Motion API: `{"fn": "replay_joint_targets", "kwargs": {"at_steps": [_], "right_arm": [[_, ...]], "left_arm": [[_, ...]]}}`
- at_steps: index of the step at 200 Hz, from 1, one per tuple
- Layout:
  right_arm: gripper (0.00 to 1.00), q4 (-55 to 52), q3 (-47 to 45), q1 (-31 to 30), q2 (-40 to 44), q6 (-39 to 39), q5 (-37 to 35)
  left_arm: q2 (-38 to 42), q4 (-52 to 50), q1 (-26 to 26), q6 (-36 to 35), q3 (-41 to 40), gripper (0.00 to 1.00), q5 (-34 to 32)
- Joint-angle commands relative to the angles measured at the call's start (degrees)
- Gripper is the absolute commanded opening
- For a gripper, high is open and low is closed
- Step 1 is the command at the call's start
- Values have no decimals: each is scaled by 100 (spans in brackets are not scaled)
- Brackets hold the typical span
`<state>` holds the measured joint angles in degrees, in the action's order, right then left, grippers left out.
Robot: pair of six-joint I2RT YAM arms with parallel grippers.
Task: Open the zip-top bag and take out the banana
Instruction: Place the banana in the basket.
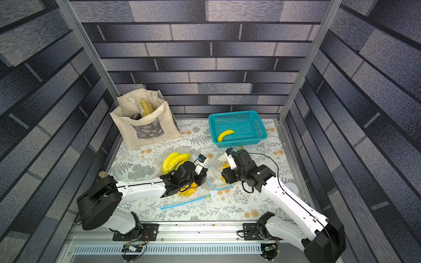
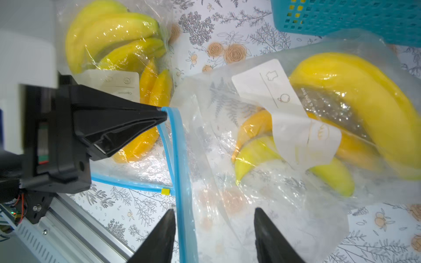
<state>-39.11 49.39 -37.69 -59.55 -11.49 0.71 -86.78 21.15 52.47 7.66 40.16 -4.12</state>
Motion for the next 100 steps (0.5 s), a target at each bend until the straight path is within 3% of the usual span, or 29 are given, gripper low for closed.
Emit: {"fn": "replay_joint_targets", "kwargs": {"at_steps": [1, 74, 100], "right_arm": [[57, -309, -65, -211, 62, 38, -704], [58, -364, 50, -318, 113, 294, -352], [47, -562, 256, -318, -391, 406, -601]], "left_arm": [[35, -156, 13, -93, 189, 4, -107], [-91, -513, 68, -228, 523, 5, -171], [-15, -545, 79, -238, 503, 5, -191]]}}
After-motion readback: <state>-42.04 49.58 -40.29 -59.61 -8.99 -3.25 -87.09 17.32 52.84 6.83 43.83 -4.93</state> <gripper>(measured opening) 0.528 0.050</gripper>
